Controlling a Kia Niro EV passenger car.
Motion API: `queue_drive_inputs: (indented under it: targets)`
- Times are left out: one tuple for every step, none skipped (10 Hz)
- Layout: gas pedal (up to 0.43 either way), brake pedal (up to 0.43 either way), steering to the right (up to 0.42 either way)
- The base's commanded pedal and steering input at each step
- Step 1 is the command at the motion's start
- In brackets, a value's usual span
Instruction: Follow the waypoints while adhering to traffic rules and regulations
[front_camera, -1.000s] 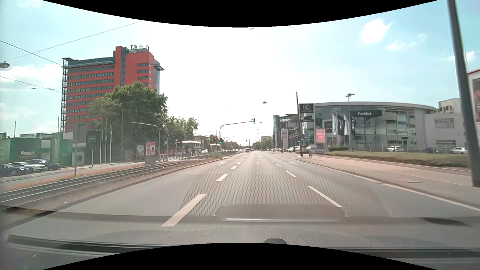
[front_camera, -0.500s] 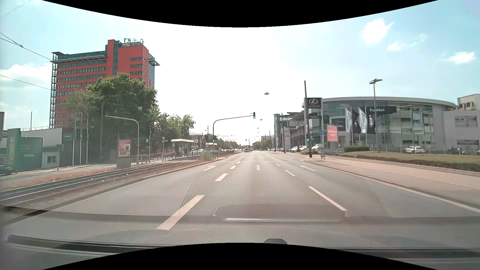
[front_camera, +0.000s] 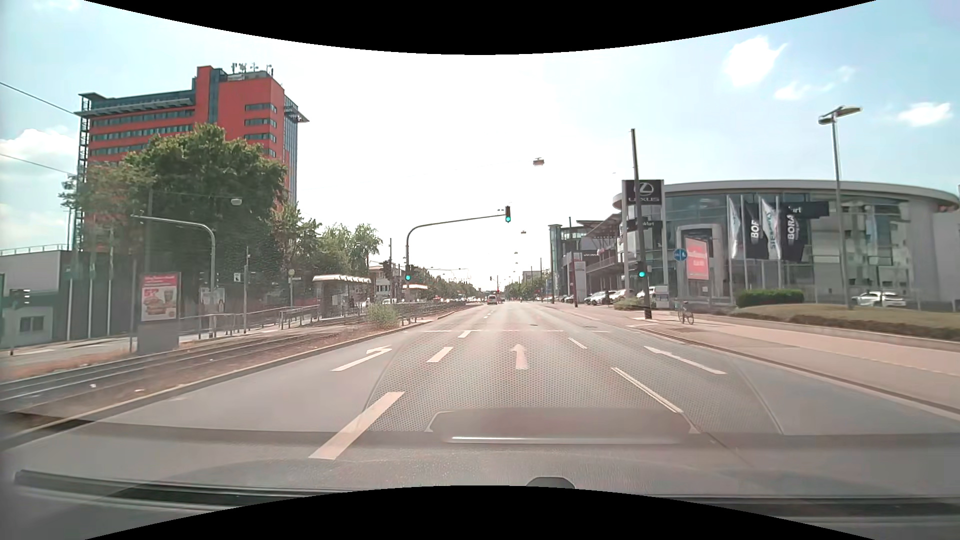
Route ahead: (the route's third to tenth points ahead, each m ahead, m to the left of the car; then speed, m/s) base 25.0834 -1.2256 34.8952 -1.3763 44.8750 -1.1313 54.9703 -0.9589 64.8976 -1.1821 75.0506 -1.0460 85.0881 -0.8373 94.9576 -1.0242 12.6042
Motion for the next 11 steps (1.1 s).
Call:
queue_drive_inputs:
  targets:
    - [0.0,0.0,-0.004]
    - [0.0,0.0,-0.004]
    - [0.0,0.0,-0.003]
    - [0.0,0.0,-0.003]
    - [0.0,0.0,-0.003]
    - [0.0,0.0,-0.003]
    - [0.0,0.0,-0.003]
    - [0.0,0.0,-0.003]
    - [0.0,0.0,-0.003]
    - [0.0,0.0,-0.003]
    - [0.0,0.0,-0.003]
